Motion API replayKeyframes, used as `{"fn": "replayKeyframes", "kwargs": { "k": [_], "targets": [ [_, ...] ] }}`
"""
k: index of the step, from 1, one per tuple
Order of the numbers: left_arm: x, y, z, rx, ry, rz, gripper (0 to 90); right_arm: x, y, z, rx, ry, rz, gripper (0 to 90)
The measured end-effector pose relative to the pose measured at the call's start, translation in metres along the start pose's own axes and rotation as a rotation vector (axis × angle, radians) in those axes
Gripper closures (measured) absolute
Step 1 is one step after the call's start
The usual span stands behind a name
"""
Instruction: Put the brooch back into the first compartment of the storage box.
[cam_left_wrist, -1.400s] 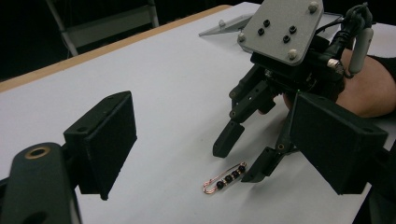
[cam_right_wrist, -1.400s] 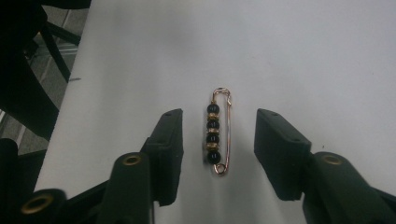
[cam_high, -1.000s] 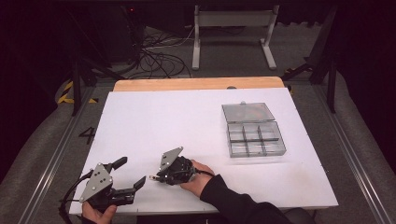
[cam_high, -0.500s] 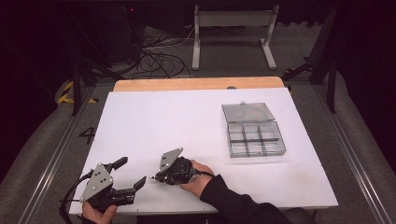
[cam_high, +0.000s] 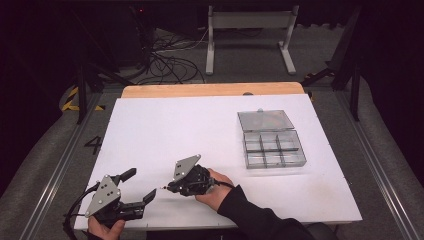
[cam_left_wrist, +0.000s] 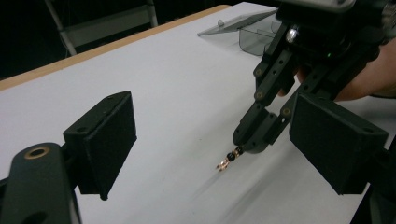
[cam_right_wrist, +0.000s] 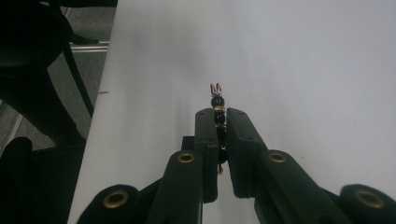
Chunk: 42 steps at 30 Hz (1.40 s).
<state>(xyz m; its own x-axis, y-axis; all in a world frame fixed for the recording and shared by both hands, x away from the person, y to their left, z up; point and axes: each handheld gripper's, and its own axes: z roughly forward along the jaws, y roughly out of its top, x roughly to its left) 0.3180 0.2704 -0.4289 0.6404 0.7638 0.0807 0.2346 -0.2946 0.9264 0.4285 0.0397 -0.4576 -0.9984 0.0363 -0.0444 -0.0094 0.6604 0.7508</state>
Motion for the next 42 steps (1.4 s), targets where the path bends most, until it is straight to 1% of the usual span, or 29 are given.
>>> {"fn": "replayKeyframes", "kwargs": {
  "k": [7,12,15,25,28,33,37,42],
  "targets": [
    [0.000,0.000,0.000,0.000,-0.001,-0.001,15.9,-0.003,0.005,-0.022,-0.024,-0.027,0.009,83.8],
    [0.000,0.000,0.000,0.001,-0.002,0.001,15.9,-0.005,0.005,-0.034,-0.038,-0.039,0.017,83.7],
    [0.000,0.000,0.000,0.001,-0.002,0.002,15.9,-0.006,0.006,-0.038,-0.046,-0.046,0.019,83.8],
    [0.000,0.000,0.001,0.003,-0.002,0.001,15.9,-0.008,0.006,-0.052,-0.045,-0.066,0.012,83.7],
    [0.000,0.000,0.001,0.003,-0.002,0.001,15.9,-0.008,0.005,-0.055,-0.044,-0.071,0.015,83.7],
    [0.000,0.000,0.001,0.004,0.000,0.000,15.9,-0.009,0.006,-0.058,-0.044,-0.078,0.006,83.7],
    [0.000,0.000,0.001,0.003,-0.001,-0.001,15.9,-0.012,0.006,-0.062,-0.034,-0.093,0.011,83.7],
    [0.000,0.000,0.000,0.003,0.001,0.000,15.9,-0.015,0.006,-0.070,-0.018,-0.122,0.002,83.7]
  ]
}}
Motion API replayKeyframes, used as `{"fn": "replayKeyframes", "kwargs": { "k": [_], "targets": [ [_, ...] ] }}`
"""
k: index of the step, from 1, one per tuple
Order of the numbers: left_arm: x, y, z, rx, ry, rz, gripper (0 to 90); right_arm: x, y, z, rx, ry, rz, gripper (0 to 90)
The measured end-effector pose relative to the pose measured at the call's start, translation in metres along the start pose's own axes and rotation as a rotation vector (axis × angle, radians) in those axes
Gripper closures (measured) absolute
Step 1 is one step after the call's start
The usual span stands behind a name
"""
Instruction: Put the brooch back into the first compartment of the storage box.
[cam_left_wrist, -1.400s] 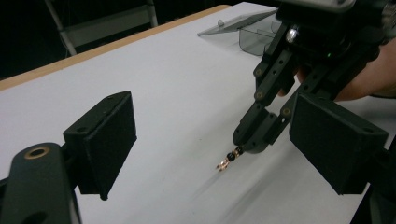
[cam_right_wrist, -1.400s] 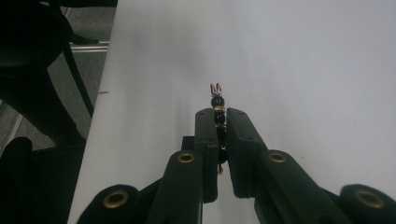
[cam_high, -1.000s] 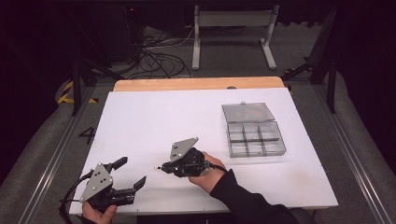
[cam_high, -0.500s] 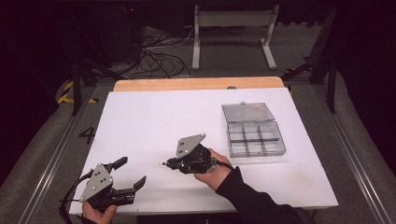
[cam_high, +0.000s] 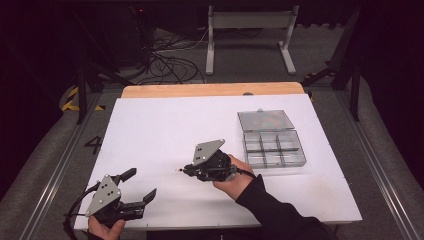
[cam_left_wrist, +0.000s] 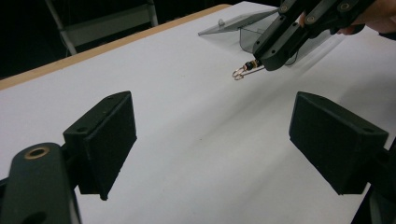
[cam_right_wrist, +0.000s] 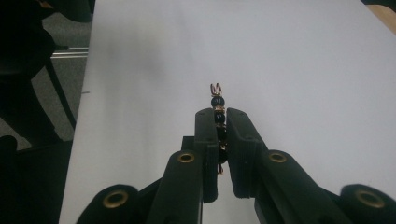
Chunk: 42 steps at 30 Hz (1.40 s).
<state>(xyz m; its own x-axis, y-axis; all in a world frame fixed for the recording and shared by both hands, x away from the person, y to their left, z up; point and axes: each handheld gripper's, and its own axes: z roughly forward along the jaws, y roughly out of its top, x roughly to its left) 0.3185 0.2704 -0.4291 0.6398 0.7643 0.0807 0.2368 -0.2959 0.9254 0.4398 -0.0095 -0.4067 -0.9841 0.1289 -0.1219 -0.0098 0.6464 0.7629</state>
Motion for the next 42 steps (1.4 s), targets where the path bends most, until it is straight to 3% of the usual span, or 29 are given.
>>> {"fn": "replayKeyframes", "kwargs": {
  "k": [14,42],
  "targets": [
    [0.000,0.000,0.000,-0.001,0.002,0.000,15.9,-0.021,-0.012,-0.025,0.019,-0.066,0.030,83.5],
    [0.000,0.000,0.000,0.001,0.000,0.002,15.7,-0.063,-0.051,-0.076,0.037,-0.204,0.154,83.5]
  ]
}}
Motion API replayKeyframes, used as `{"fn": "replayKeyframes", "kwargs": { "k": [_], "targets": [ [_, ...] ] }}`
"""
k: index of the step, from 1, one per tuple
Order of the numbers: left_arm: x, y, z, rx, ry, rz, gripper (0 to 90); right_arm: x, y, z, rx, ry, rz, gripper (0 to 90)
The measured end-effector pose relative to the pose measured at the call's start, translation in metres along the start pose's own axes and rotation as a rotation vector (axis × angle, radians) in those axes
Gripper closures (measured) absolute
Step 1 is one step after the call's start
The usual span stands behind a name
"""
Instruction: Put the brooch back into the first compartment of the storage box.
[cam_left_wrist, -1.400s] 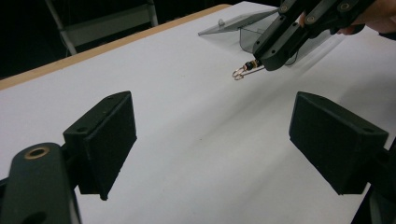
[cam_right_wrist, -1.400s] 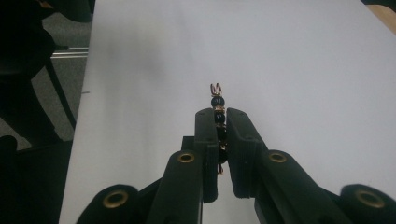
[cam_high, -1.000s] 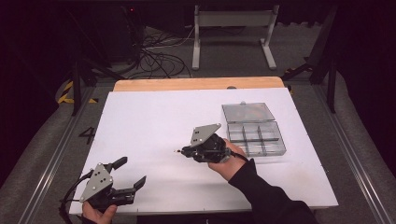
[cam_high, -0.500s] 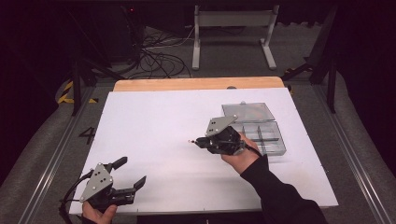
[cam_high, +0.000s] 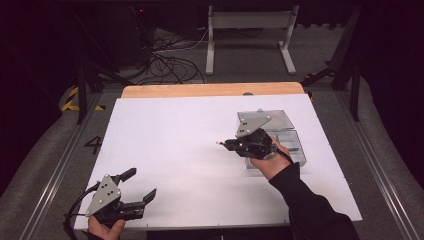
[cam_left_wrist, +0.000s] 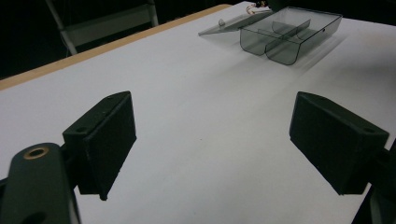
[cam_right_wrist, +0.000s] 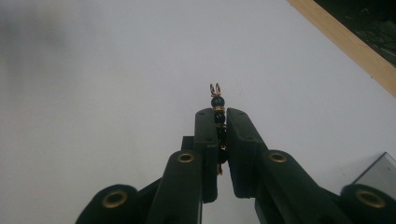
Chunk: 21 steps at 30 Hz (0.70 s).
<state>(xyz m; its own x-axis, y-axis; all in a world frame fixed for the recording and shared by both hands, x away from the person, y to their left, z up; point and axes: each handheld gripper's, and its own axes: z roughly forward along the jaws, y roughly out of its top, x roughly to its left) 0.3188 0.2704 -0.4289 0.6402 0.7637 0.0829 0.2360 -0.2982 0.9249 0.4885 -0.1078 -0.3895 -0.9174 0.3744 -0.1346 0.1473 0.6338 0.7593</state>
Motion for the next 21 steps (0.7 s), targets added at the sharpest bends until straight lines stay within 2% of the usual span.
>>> {"fn": "replayKeyframes", "kwargs": {
  "k": [21],
  "targets": [
    [0.000,0.000,0.000,0.000,0.001,-0.001,15.7,-0.035,-0.030,-0.026,0.023,-0.091,0.090,83.5]
  ]
}}
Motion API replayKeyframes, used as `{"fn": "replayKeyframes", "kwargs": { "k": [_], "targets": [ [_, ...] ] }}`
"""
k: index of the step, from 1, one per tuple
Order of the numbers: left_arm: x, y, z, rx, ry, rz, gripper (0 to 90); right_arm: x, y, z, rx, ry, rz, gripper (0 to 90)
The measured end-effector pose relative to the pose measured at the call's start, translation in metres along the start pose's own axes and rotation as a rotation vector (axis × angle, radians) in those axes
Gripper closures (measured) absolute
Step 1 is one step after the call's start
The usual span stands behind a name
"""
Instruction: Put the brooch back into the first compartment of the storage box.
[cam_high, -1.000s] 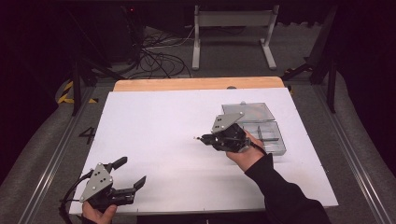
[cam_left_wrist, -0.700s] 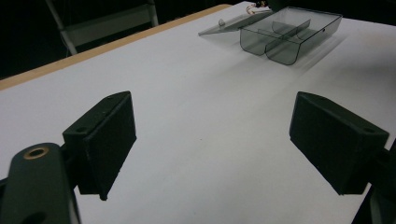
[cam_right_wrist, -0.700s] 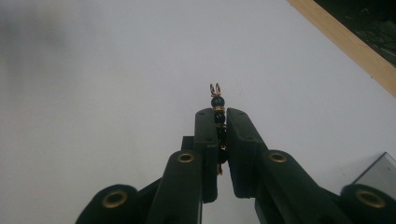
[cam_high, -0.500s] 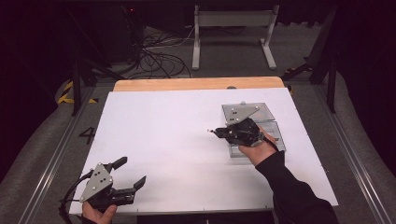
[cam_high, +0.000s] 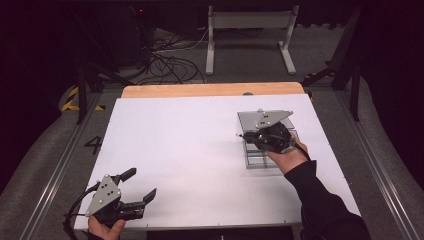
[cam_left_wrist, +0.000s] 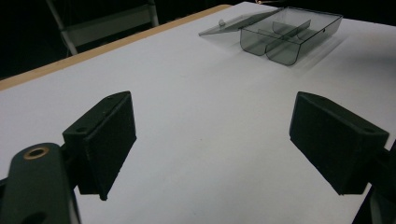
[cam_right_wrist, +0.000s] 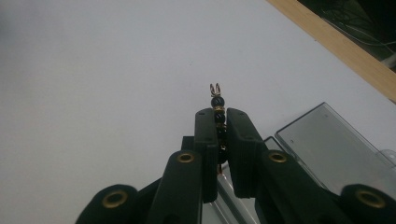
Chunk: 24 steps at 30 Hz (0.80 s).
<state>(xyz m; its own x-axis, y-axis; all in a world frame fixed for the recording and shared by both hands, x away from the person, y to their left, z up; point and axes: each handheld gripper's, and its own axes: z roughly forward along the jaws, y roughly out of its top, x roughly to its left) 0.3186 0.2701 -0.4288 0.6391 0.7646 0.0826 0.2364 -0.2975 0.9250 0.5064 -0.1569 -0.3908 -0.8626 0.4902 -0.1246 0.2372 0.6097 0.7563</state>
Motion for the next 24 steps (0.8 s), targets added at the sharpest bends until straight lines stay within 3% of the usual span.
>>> {"fn": "replayKeyframes", "kwargs": {
  "k": [12,24],
  "targets": [
    [0.000,0.000,0.000,-0.001,0.003,0.003,15.7,-0.022,-0.014,-0.007,0.023,-0.038,0.058,83.5],
    [0.000,0.000,0.001,0.002,0.000,-0.001,15.7,-0.036,-0.023,-0.003,0.057,-0.052,0.094,83.5]
  ]
}}
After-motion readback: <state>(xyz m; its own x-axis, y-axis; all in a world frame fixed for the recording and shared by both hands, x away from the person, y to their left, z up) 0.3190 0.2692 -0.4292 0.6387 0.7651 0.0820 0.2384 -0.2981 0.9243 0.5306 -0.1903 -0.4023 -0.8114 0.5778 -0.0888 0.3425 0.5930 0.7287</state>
